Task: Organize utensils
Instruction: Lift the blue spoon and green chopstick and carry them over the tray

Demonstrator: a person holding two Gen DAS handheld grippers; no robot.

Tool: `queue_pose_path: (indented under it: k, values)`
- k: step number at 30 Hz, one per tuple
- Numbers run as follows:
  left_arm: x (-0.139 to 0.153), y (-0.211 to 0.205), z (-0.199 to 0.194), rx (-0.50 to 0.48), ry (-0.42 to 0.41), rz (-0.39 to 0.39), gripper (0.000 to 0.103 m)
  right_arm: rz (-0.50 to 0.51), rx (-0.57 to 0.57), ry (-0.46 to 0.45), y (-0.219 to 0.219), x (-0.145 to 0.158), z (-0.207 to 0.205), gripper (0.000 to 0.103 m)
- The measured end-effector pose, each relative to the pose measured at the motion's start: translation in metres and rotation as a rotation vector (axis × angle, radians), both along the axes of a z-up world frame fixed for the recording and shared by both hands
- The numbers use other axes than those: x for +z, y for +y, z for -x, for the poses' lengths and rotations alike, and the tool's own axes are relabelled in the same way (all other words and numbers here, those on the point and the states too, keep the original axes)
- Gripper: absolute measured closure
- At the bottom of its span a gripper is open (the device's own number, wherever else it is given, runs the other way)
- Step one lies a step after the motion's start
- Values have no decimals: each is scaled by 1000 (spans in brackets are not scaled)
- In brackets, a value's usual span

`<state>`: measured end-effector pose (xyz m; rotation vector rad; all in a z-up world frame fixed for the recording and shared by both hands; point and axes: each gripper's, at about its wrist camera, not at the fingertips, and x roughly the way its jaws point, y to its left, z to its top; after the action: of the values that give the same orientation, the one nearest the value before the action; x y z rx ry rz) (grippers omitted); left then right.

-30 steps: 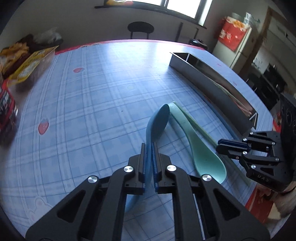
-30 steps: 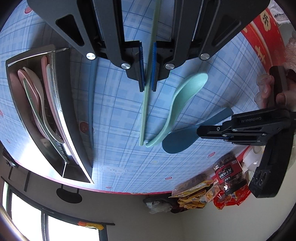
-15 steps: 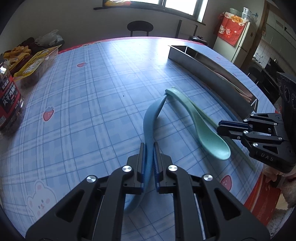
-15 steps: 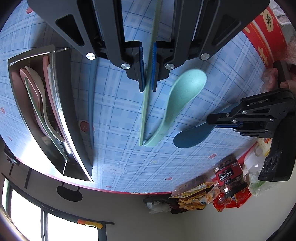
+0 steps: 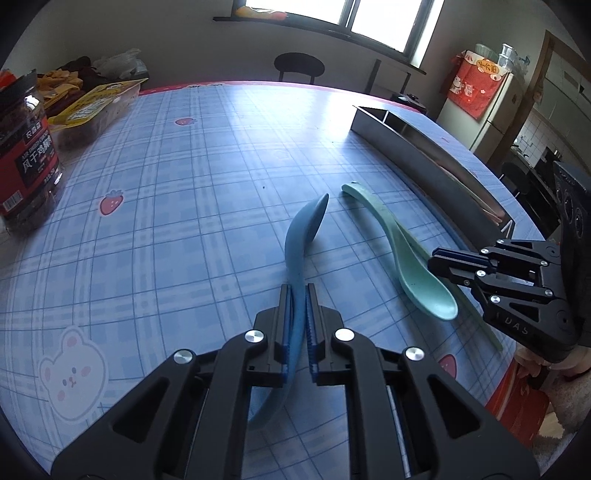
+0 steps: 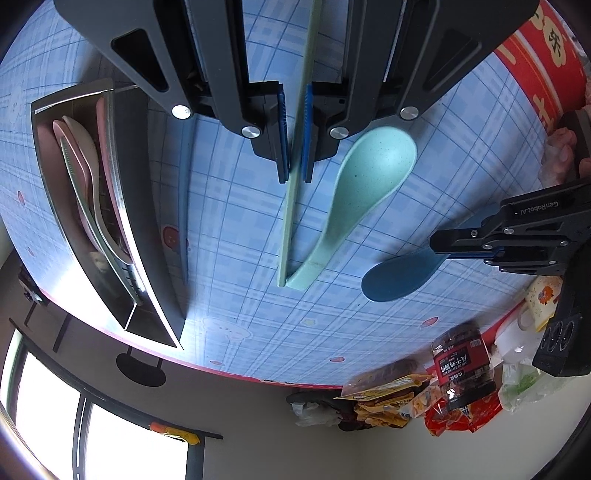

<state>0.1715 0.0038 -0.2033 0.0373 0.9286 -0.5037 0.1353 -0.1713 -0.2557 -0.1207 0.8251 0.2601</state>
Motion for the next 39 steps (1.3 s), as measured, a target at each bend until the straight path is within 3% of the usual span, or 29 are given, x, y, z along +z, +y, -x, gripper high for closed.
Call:
queue_pose_path:
  k: [6,12,28,35,39]
  values:
    - [0,6,0,39,-1,4,92,-97,-14,11,-15,0,3,97]
    - [5,17,2,91,-24,40,92,-219,-55,-67,-37,9,13,97]
    - [11,26,5,174,-54,45,92,-279,-41,-127,-47,18,22,97]
    - [17,33,6,233,-84,41,92,-353,-44,-162,-59,21,27,97]
    - [32,43,4,279,-55,116,92,-378,-23,-179,-67,27,31,97]
